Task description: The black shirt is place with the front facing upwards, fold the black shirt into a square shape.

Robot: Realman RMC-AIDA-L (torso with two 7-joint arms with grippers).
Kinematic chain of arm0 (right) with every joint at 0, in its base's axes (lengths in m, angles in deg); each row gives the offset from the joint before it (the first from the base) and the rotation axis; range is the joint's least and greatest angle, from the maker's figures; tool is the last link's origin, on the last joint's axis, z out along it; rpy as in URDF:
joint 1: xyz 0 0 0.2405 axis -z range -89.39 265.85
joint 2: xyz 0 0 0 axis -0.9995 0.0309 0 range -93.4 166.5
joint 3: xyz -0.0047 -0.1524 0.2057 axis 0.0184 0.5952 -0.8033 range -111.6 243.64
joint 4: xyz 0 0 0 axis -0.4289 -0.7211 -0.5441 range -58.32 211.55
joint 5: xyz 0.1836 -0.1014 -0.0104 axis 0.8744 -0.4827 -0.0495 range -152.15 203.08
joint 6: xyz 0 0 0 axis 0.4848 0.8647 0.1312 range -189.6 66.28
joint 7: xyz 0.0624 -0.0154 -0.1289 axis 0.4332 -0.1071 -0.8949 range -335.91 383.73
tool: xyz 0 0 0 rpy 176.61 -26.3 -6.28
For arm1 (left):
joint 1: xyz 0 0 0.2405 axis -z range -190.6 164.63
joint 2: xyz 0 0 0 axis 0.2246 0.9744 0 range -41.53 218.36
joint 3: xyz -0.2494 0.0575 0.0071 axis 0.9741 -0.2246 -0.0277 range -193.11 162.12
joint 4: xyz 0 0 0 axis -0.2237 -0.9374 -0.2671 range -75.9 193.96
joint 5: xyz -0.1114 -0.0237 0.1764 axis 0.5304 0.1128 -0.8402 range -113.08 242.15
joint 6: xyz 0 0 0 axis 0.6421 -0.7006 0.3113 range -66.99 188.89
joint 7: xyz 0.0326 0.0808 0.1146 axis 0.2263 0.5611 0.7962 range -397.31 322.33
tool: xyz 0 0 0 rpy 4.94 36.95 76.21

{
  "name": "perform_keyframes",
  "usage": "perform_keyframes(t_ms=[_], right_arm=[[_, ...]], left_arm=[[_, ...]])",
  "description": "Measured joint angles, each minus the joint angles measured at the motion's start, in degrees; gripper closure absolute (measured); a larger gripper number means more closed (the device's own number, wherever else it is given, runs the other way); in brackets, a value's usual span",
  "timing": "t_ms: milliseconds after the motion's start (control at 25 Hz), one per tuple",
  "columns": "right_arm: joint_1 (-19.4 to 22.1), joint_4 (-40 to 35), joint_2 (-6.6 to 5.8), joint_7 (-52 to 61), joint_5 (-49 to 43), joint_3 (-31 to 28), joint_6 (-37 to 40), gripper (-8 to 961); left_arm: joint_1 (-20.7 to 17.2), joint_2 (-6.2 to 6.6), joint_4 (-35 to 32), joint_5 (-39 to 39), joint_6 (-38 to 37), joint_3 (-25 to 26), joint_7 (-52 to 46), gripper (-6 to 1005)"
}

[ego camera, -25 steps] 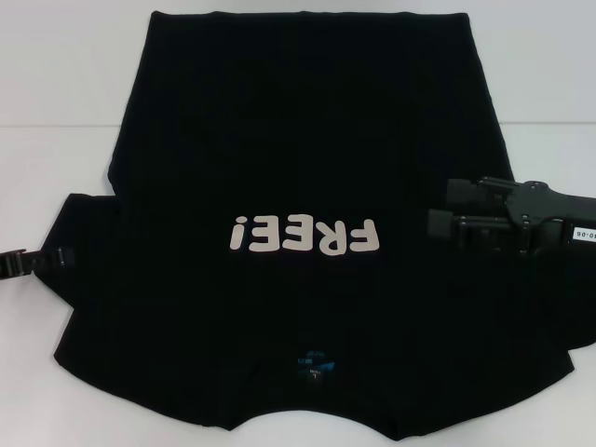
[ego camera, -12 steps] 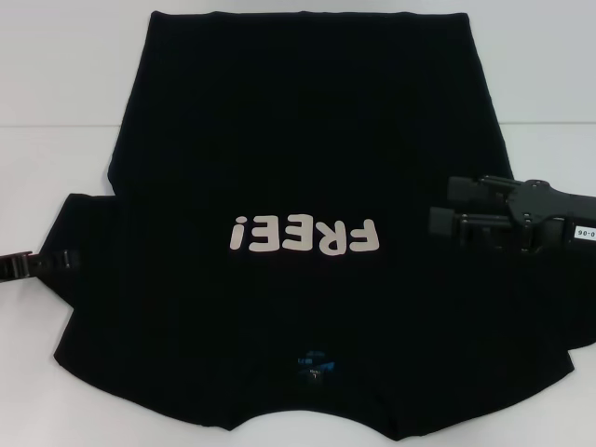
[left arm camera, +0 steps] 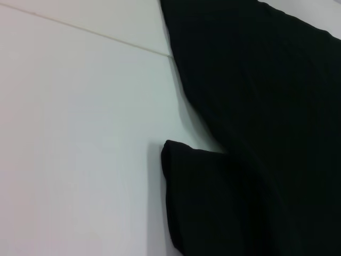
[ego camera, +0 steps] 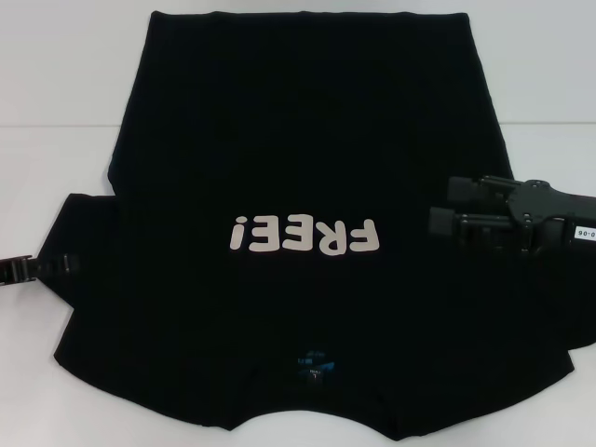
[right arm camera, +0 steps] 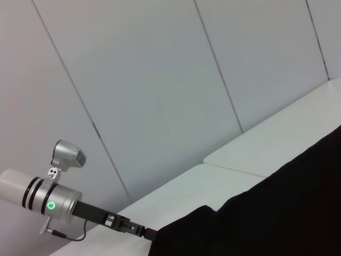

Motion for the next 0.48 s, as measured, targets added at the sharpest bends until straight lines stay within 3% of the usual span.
perform_keyframes(t_ms=[480], right_arm=[[0.00,0.00,0.00,0.00,0.08,0.00,-0.18,42]], left_arm=[[0.01,0.00,0.32,-0.32,0.57,-0.07,-0.26,124]])
